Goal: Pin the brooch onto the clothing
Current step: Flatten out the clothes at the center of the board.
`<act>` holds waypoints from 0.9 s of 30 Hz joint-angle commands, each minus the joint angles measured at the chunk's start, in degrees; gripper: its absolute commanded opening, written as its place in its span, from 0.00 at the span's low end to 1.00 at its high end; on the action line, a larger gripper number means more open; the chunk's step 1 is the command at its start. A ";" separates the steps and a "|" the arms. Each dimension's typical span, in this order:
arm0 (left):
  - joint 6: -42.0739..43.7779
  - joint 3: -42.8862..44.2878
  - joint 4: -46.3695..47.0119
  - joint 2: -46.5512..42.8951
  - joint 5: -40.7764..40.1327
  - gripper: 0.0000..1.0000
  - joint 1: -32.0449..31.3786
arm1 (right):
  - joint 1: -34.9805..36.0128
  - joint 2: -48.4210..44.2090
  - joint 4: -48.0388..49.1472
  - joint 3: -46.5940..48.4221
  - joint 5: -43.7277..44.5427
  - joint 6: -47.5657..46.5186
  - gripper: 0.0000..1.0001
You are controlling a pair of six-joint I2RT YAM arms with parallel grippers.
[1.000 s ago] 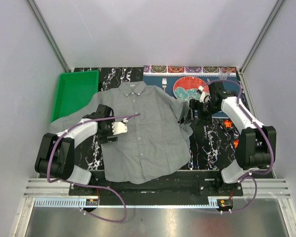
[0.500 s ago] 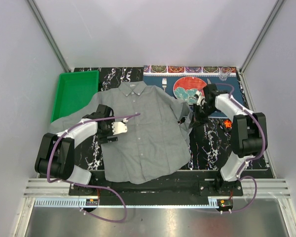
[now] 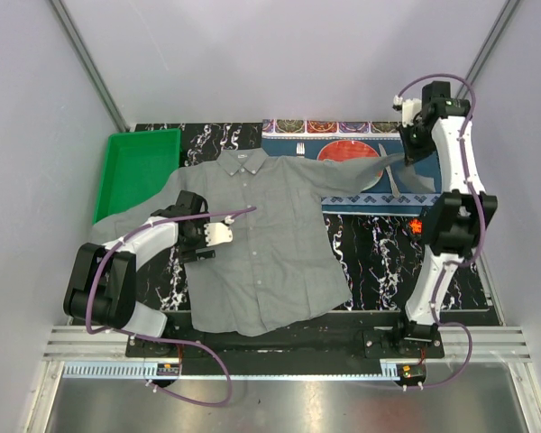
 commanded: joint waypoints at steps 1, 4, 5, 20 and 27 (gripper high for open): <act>0.00 -0.26 0.90 0.17 0.07 0.84 0.40 | -2.77 13.52 -10.88 9.23 6.04 -11.89 0.08; 0.27 -0.96 1.08 -0.18 -0.02 0.84 0.49 | -4.80 20.90 -15.36 20.22 7.80 -13.38 0.11; 0.27 -0.97 1.25 -0.01 0.07 0.84 0.49 | -4.98 22.66 -16.51 24.59 8.76 -14.17 0.17; -4.04 10.54 -10.25 -9.32 16.14 0.90 2.86 | -7.88 19.16 -18.01 30.10 6.57 -16.01 0.95; -5.79 15.65 -12.90 -7.92 15.63 0.90 2.42 | -10.41 14.78 -22.67 22.36 -10.43 -15.85 0.88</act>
